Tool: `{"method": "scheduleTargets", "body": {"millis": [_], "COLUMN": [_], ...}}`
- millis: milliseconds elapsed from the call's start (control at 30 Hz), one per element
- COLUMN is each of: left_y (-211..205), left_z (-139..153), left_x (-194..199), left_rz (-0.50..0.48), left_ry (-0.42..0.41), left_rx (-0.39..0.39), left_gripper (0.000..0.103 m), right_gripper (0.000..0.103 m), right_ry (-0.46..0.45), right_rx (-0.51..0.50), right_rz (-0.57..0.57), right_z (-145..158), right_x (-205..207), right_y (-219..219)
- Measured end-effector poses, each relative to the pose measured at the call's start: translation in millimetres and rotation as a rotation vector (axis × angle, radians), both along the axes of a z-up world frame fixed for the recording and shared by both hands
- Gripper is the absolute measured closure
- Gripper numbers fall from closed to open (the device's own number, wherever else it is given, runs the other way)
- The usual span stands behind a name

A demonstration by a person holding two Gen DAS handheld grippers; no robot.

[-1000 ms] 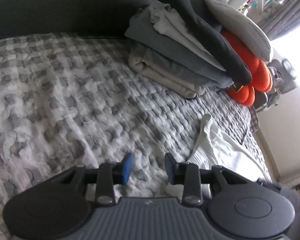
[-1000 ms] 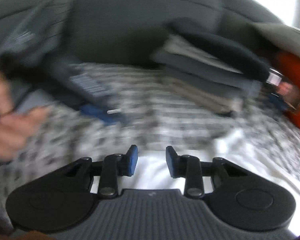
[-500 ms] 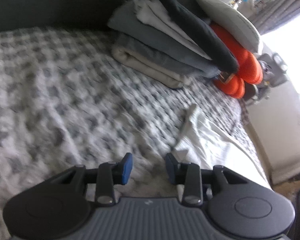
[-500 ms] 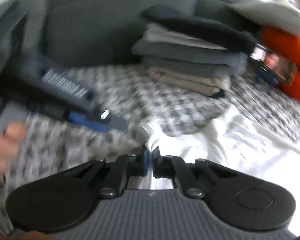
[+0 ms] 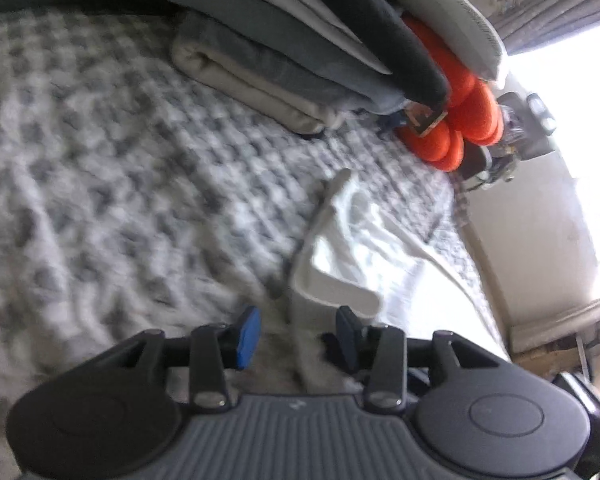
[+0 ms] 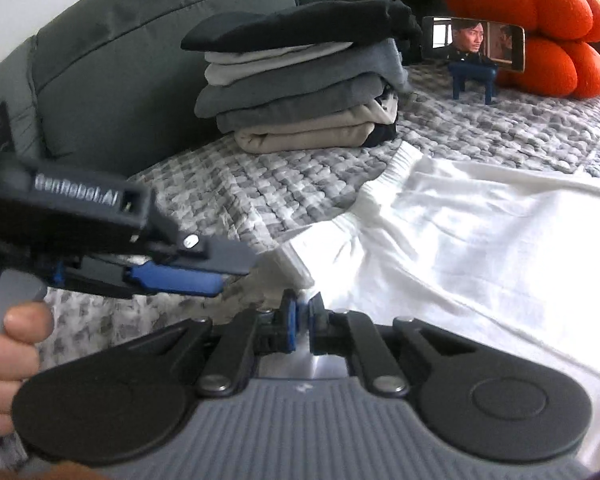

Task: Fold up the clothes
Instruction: 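Hold the waistband with the right gripper while the left gripper regrasps the waistband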

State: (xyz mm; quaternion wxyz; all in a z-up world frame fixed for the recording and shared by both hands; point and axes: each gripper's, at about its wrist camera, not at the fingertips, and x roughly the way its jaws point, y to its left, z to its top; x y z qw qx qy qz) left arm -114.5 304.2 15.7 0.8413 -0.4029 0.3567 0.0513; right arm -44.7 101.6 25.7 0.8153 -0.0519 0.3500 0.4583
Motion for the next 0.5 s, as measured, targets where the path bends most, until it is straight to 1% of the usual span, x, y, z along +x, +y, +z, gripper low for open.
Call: {"method": "scheduleTargets", "body": {"millis": [67, 100, 167, 233, 267, 367, 433, 500], "left_y": [-4.9, -7.1, -10.4, -11.4, -12.6, -15.7, -15.6, -15.1], "left_z": [0.9, 1.6, 3.1, 5.0, 6.0, 0.8, -3.0, -6.8], "left_x": [1.4, 2.0, 3.2, 2.4, 3.0, 9.4, 12.6, 15.7], "left_rz": [-0.015, -0.018, -0.013, -0.021, -0.029, -0.045, -0.035, -0.023], "left_ry": [-0.024, -0.035, -0.057, -0.107, -0.119, -0.07, -0.056, -0.045], "left_rx": [-0.009, -0.003, 0.005, -0.009, -0.002, 0.023, 0.03, 0.035], "left_gripper": [0.056, 0.052, 0.049, 0.048, 0.044, 0.043, 0.044, 0.047], "right_gripper": [0.096, 0.095, 0.094, 0.093, 0.093, 0.093, 0.089, 0.085], "right_ry": [0.001, 0.0, -0.008, -0.013, -0.013, -0.011, -0.018, -0.027], "right_rx": [0.005, 0.006, 0.008, 0.008, 0.007, 0.012, 0.023, 0.029], "right_rz": [0.0, 0.001, 0.006, 0.007, 0.005, 0.0, 0.015, 0.038], "right_z": [-0.4, -0.7, -1.4, -2.5, -2.8, -2.6, -1.9, -1.0], "right_x": [-0.2, -0.2, -1.5, -3.3, -3.5, -4.1, -8.1, -13.3], "right_y": [-2.5, -3.1, -3.8, -7.1, -7.4, -8.1, -8.5, -8.7]}}
